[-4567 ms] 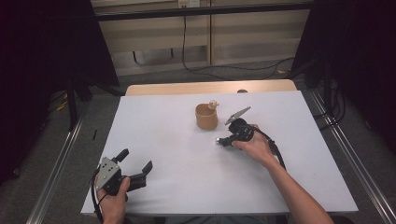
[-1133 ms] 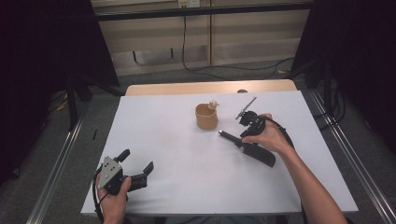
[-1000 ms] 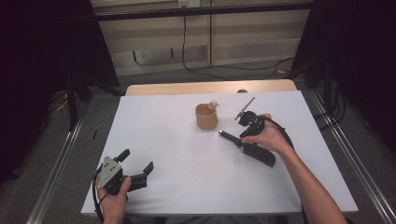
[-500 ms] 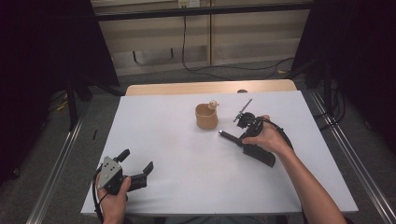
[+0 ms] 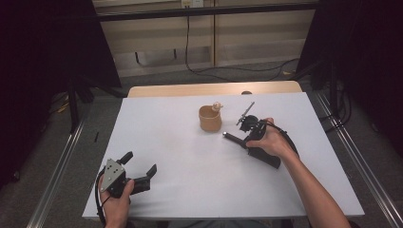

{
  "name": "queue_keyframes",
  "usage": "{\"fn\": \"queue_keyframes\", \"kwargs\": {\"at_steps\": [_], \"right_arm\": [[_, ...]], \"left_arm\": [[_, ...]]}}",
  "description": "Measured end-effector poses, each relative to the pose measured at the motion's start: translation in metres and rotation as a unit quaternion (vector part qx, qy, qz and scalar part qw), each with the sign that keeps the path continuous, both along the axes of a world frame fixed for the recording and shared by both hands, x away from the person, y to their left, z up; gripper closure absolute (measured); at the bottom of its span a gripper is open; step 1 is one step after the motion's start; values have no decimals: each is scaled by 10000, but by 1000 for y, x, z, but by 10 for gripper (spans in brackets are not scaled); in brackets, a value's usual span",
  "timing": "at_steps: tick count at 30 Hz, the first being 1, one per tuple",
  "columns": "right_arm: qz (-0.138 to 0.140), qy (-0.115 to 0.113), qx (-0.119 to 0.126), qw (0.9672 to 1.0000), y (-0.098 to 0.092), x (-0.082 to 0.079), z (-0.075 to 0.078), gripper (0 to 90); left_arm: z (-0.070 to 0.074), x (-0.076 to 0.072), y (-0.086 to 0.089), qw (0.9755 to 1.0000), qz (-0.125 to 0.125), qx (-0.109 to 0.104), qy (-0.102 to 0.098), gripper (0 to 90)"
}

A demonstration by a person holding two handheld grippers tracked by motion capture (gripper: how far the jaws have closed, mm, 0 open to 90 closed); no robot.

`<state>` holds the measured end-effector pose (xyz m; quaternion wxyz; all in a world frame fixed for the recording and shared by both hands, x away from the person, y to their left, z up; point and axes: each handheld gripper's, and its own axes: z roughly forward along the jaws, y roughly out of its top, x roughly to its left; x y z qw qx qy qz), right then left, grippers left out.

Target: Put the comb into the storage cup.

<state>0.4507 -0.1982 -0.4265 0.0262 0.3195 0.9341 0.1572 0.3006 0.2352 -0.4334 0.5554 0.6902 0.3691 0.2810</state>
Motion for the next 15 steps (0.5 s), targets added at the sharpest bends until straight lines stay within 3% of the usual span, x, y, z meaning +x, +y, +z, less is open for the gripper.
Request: {"fn": "queue_keyframes", "kwargs": {"at_steps": [15], "right_arm": [[-58, 116, 88, 9999, -3, 4, 1, 727]], "left_arm": [[0, -1, 1, 10000, 35, -42, -9, 24]]}}
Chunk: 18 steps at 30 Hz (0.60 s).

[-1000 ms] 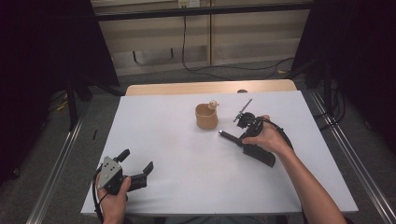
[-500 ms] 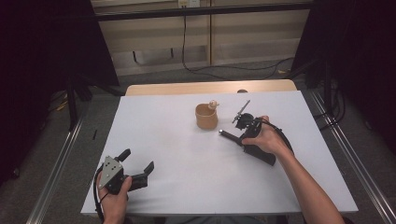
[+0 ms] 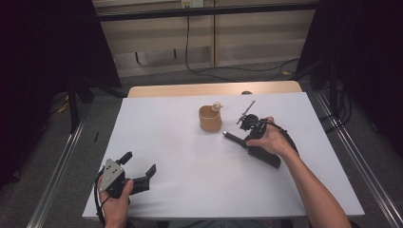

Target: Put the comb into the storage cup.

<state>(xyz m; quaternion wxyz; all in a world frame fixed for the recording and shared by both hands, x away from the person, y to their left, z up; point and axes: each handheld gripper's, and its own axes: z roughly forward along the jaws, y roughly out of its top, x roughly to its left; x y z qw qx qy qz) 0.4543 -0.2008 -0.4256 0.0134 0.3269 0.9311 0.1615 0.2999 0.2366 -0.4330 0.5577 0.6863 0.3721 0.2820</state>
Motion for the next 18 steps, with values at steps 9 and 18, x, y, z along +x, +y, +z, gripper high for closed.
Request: {"fn": "queue_keyframes", "kwargs": {"at_steps": [9, 18], "right_arm": [[-115, -118, 224, 9996, -5, -1, 8, 727], [-195, -183, 439, 9987, -14, -7, 20, 727]], "left_arm": [[0, 0, 1, 10000, 1, 43, -1, 24], [0, 1, 1, 10000, 0, 29, 14, 24]]}}
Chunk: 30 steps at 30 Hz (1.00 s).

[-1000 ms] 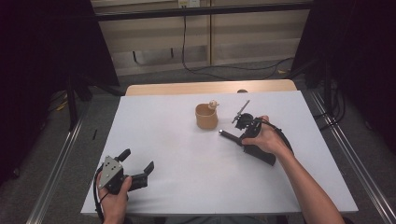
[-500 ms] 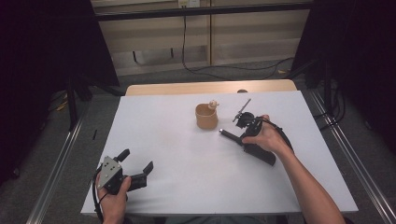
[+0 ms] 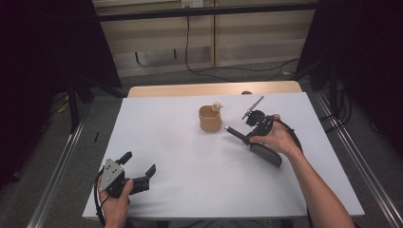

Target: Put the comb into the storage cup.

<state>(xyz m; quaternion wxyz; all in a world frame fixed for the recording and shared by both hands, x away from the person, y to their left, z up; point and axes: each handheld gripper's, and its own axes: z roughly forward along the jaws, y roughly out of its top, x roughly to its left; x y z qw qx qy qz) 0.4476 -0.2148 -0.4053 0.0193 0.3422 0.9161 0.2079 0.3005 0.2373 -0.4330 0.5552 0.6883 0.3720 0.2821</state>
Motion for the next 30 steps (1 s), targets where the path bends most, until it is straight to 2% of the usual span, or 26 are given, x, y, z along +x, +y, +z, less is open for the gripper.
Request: {"fn": "queue_keyframes", "kwargs": {"at_steps": [2, 12, 16, 19, 22, 27, 30], "right_arm": [[13, -33, 131, 9999, -2, -2, 4, 727], [-119, -288, 457, 9985, -9, -11, 16, 727], [-50, -368, 576, 9977, -14, -16, 20, 726], [48, -410, 572, 9975, -14, -20, 22, 727], [72, -483, 689, 9964, -15, -25, 26, 727], [126, -636, 895, 9939, -20, -31, 30, 726], [189, -627, 944, 9934, -22, -36, 31, 727]], "left_arm": [[0, 0, 0, 10000, 0, 2, -1, 24], [1, 0, 3, 10000, 34, -45, -28, 24], [0, 0, 5, 9999, 79, -102, 9, 22], [0, 0, 5, 9999, 38, -114, 70, 19], [1, 1, 5, 10000, 36, -71, 56, 19], [1, 1, 7, 9999, 56, -144, 77, 21], [2, 1, 8, 9998, 68, -167, 80, 23]]}}
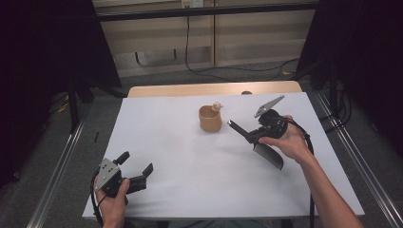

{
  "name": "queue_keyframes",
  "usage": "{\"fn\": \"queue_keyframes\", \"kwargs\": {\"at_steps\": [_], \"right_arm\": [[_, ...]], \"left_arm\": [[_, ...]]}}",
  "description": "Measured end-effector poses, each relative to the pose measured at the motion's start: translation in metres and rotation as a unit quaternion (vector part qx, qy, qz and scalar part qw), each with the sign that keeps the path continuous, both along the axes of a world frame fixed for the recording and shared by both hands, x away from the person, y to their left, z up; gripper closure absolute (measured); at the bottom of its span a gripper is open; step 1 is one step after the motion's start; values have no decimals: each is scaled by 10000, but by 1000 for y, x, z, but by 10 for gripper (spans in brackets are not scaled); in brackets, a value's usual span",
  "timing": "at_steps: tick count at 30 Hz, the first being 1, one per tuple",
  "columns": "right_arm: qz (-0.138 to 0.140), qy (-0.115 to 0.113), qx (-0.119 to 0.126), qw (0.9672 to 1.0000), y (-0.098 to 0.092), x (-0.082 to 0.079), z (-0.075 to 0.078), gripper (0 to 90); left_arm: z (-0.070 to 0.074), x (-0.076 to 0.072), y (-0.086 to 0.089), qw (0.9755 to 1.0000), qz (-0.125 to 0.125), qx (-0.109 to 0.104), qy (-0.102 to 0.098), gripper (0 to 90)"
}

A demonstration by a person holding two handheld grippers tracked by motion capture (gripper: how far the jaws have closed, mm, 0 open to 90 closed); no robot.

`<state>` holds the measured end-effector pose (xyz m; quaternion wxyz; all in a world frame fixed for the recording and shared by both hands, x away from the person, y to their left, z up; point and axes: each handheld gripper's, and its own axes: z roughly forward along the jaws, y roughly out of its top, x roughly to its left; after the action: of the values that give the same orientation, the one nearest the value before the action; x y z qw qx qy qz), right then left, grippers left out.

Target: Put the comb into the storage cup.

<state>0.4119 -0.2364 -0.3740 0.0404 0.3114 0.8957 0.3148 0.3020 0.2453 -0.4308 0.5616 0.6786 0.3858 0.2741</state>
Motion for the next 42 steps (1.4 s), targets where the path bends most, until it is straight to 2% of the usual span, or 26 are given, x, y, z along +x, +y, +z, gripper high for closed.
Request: {"fn": "queue_keyframes", "kwargs": {"at_steps": [5, 14, 16, 22, 25, 29, 34, 36, 39, 40, 41, 42], "right_arm": [[124, 57, 102, 9999, 1, -10, 0, 727], [309, 91, 128, 9994, 3, -23, -1, 727], [362, 86, 129, 9992, 5, -25, -2, 726], [540, 151, 147, 9983, 12, -33, -5, 726], [683, 138, 266, 9972, 17, -37, -3, 727], [819, 147, 228, 9963, 25, -40, -2, 726], [960, 188, 161, 9951, 33, -42, -3, 727], [1004, 181, 186, 9946, 36, -42, -1, 727], [1092, 155, 201, 9937, 42, -42, 2, 727], [1115, 166, 187, 9934, 45, -42, 3, 727], [1156, 145, 164, 9931, 48, -42, 4, 727], [1194, 142, 139, 9926, 49, -42, 5, 727]], "left_arm": [[0, 0, -1, 10000, -71, -63, 10, 23], [4, 0, -8, 9997, -251, 69, -46, 23], [6, 0, -11, 9995, -253, 153, -63, 23], [8, 0, -16, 9982, -572, 152, 37, 35], [10, -1, -17, 9974, -708, 38, 83, 36], [12, -2, -19, 9965, -838, -17, 77, 34], [12, 0, -24, 9954, -952, 140, 30, 40], [13, 1, -27, 9941, -1056, 256, 18, 53], [13, 3, -34, 9925, -1176, 304, 114, 53], [14, 4, -37, 9912, -1263, 365, 162, 55], [14, 4, -38, 9904, -1321, 336, 212, 60], [14, 5, -40, 9886, -1437, 345, 295, 61]]}}
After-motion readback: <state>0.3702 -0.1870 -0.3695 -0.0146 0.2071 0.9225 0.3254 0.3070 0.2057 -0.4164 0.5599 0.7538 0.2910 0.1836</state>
